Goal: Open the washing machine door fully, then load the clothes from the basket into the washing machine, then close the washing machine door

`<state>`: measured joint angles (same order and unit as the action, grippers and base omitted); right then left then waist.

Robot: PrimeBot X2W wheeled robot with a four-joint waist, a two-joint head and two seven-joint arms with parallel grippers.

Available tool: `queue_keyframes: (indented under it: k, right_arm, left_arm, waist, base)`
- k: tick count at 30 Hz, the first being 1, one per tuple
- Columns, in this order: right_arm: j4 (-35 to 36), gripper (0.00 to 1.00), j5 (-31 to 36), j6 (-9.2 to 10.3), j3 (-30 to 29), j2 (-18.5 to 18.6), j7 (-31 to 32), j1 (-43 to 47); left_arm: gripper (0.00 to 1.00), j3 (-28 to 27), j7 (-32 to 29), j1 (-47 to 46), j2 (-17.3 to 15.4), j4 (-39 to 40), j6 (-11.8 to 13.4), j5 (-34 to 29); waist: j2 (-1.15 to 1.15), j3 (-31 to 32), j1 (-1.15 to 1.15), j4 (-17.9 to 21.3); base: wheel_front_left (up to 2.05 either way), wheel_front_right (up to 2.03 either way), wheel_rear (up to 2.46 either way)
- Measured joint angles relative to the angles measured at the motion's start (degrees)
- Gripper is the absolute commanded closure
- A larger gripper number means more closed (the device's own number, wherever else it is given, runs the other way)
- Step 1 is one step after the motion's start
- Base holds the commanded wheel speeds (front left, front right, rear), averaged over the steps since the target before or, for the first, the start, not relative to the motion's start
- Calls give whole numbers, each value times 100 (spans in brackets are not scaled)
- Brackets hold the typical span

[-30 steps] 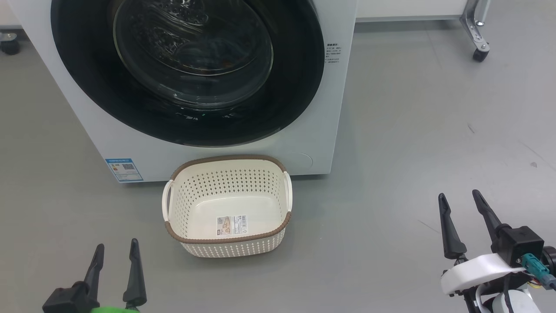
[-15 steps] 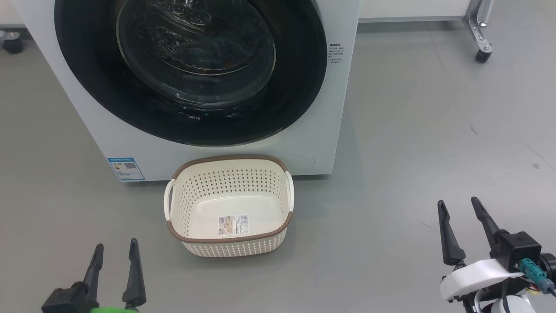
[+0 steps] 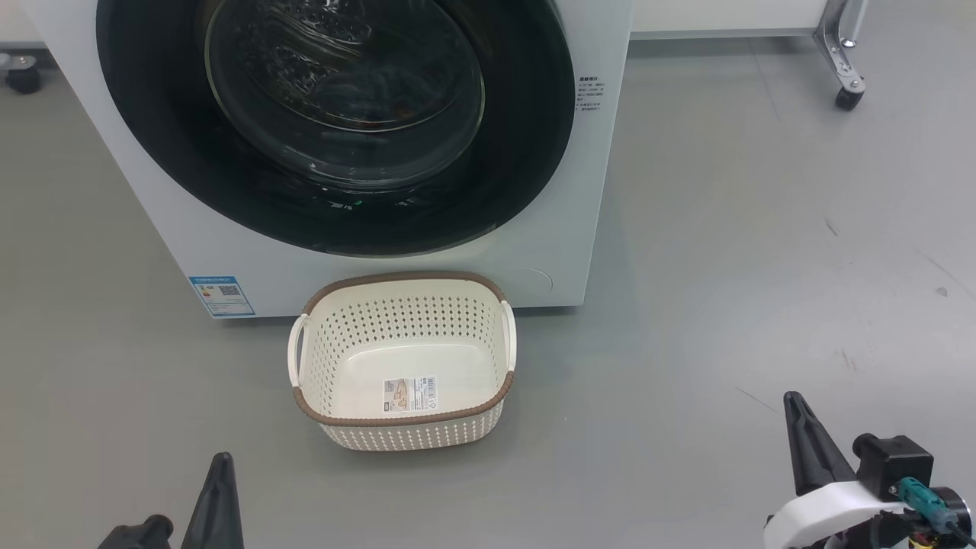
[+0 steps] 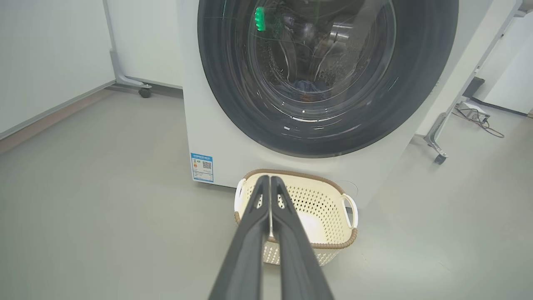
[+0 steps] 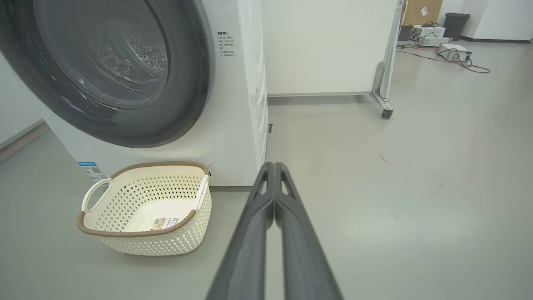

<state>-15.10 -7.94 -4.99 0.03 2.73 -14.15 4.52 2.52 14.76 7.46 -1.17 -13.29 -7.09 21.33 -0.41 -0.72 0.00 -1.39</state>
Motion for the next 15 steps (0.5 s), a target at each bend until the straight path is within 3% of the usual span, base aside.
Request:
queue_keyframes:
  k: [15]
  right_arm:
    - [-248, 100, -1304, -20, -332, -18, 513, -261]
  left_arm:
    - [100, -2, -226, -12, 0, 73, 4, 1209]
  waist:
    - [0, 8, 0, 20]
  base:
    - [0, 0, 0]
